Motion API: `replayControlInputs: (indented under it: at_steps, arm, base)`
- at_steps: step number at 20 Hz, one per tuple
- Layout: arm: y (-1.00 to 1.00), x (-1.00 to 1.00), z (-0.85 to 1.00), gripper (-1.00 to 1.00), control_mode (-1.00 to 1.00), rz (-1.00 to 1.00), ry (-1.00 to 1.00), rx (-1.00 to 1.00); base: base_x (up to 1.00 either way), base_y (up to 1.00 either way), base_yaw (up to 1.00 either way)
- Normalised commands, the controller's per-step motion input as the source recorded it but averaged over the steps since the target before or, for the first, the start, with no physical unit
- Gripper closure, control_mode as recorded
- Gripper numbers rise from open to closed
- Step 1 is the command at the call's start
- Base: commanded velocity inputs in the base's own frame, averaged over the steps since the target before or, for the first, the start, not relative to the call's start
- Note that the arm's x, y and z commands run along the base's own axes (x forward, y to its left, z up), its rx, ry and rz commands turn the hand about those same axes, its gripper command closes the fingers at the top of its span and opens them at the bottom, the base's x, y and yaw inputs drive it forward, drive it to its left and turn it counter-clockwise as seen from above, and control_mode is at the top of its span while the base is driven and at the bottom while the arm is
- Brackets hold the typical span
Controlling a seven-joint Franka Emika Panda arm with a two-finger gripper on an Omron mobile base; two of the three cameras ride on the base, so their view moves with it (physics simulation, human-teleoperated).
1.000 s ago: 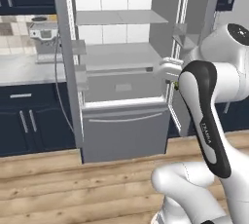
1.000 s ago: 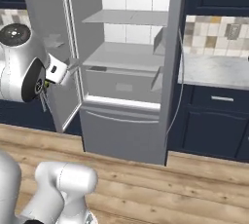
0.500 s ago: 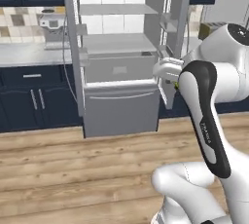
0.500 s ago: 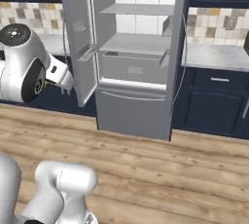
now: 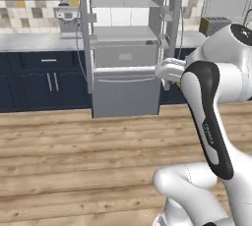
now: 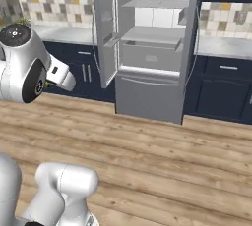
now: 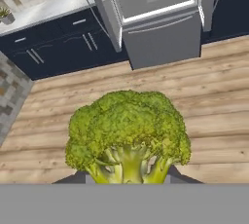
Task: Take the cheese, fish, and broccoli from the fridge and place them on the plate on the dining counter to create an appetizer plate.
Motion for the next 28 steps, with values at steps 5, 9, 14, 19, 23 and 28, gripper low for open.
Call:
replayControlInputs:
  at_steps: [5, 9, 14, 19, 23, 28]
  arm:
    - [0.0, 0.0, 0.0, 1.0, 1.0, 0.0, 0.0, 0.0]
    - [0.0, 0.0, 0.0, 1.0, 1.0, 0.0, 0.0, 0.0]
    - [0.0, 0.0, 0.0, 1.0, 1.0, 0.0, 0.0, 0.0]
    - [0.0, 0.0, 0.0, 1.0, 1.0, 0.0, 0.0, 0.0]
    - [0.0, 0.0, 0.0, 1.0, 1.0, 0.0, 0.0, 0.0]
    - [0.0, 0.0, 0.0, 1.0, 1.0, 0.0, 0.0, 0.0]
  base:
    - [-1.0, 0.0, 0.01]
    - [-1.0, 0.0, 0.0]
    - [-1.0, 0.0, 0.0]
    - [-1.0, 0.0, 0.0]
    - [-1.0, 0.11, 0.0]
    - [-1.0, -0.06, 0.0]
